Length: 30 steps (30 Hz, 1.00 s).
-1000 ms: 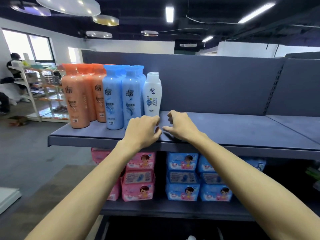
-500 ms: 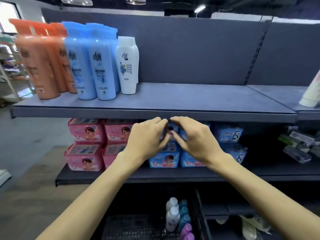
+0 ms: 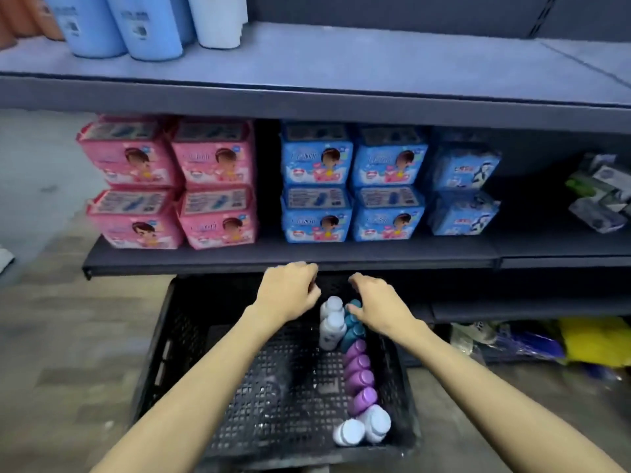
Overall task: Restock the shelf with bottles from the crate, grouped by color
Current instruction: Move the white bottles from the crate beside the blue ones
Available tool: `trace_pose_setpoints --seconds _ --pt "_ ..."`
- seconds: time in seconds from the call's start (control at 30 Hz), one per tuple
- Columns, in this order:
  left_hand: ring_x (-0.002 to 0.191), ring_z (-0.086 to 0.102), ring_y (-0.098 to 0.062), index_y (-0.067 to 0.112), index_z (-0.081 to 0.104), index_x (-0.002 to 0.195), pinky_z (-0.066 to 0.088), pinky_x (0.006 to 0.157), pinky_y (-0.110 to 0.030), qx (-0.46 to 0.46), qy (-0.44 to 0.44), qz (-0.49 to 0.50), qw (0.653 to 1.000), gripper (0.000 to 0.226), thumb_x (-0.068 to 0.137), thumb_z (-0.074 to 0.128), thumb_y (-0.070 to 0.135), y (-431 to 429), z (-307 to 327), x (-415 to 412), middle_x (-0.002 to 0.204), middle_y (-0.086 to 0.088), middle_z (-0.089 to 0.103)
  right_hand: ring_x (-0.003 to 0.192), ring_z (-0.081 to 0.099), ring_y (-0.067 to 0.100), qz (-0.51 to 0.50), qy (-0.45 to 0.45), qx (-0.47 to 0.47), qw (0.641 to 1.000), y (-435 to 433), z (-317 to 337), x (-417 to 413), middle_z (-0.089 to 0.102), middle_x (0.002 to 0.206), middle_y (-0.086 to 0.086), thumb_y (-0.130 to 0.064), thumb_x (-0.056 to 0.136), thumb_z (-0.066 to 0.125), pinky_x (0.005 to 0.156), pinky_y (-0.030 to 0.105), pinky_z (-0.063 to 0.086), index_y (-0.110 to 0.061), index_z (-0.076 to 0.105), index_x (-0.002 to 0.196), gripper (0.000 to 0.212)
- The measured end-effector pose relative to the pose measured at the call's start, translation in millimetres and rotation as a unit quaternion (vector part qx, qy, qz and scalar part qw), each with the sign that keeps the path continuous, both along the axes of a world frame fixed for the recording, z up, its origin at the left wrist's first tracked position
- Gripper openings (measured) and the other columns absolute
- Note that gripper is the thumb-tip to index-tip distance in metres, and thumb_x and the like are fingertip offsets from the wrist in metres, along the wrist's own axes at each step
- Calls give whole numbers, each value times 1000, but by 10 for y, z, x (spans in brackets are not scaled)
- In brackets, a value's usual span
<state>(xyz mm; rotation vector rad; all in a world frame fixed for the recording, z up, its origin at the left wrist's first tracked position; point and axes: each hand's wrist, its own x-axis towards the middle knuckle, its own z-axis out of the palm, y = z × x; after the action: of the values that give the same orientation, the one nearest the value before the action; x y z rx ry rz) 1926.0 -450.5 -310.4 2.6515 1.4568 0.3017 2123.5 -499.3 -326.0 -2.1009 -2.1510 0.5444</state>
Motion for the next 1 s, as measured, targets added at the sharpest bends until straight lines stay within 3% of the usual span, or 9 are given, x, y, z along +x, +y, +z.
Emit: trace_pose_setpoints --seconds 0.13,0.33,0.67,1.0 --pt "77 63 -31 19 56 88 40 59 -33 -58 24 22 998 17 83 51 34 -63 -433 -70 85 -1 62 109 62 37 -34 16 -70 997 -10 -508 -44 65 115 13 -26 84 70 81 40 48 -9 53 118 41" --pt "75 62 -29 16 55 90 43 59 -33 -109 43 15 993 15 86 48 29 -117 -856 -133 87 0 60 113 60 40 -102 44 -146 983 15 -1032 -168 62 122 18 -20 86 70 86 39 47 -8 51 126 45" --pt "79 62 -31 16 53 96 39 59 -33 -136 72 1 988 16 90 47 29 -100 -1245 -137 93 -2 60 105 62 42 -129 45 -130 982 131 -1478 -279 59 118 19 -13 87 70 83 44 51 -8 41 128 50" --pt "87 63 -28 17 54 99 39 63 -34 -147 78 -17 986 17 91 47 31 -196 -1505 -79 99 -2 63 103 63 36 -105 32 -157 982 108 -1682 -301 67 108 16 -18 88 72 75 35 44 -10 48 128 48"
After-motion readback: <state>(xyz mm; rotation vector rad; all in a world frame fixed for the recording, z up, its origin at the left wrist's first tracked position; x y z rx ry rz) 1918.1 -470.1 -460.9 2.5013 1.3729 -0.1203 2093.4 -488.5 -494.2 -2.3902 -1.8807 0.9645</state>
